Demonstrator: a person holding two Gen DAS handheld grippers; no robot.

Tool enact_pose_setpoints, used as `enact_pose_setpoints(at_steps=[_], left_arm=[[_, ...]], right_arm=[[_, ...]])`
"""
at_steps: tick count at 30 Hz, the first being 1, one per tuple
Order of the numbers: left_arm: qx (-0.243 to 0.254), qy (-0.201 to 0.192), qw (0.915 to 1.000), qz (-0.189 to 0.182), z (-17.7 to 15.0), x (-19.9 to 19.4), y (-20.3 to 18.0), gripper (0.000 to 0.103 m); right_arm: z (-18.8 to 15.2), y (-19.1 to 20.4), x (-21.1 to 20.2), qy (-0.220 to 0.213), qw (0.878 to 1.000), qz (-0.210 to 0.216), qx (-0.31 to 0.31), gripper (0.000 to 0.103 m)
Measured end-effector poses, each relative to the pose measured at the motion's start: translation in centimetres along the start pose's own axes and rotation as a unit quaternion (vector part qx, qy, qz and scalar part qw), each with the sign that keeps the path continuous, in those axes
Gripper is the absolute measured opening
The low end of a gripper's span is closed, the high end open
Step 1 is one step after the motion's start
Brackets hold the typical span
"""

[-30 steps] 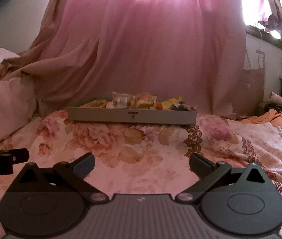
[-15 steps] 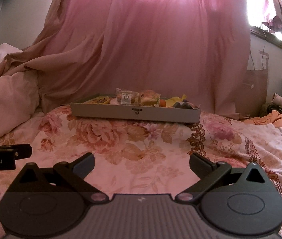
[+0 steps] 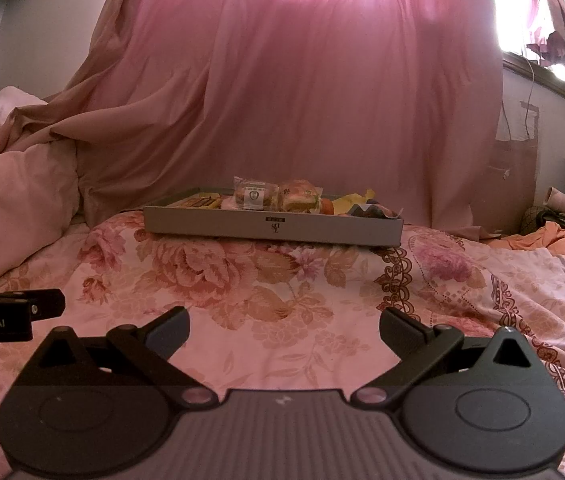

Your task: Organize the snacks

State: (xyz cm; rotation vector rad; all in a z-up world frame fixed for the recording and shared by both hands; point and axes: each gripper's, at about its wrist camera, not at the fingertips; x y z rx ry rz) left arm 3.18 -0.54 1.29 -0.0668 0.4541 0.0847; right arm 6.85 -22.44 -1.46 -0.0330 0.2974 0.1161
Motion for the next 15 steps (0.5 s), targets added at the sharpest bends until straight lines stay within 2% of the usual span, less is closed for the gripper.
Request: enact_pose_setpoints(at_steps=[15], left_arm=[[0.000, 0.000, 1.0000, 0.000, -0.03, 0.01, -0.02, 0.102]], right_arm=[[-0.04, 0.12, 0.01, 0.000, 1.000, 0.000, 0.000, 0.103]])
Point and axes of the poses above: each gripper's, at about its wrist camera, not at the fingertips, and x roughly the way its jaws point, y to its left, z to its top, and after that the axes turned 4 degrees about y, right-handed
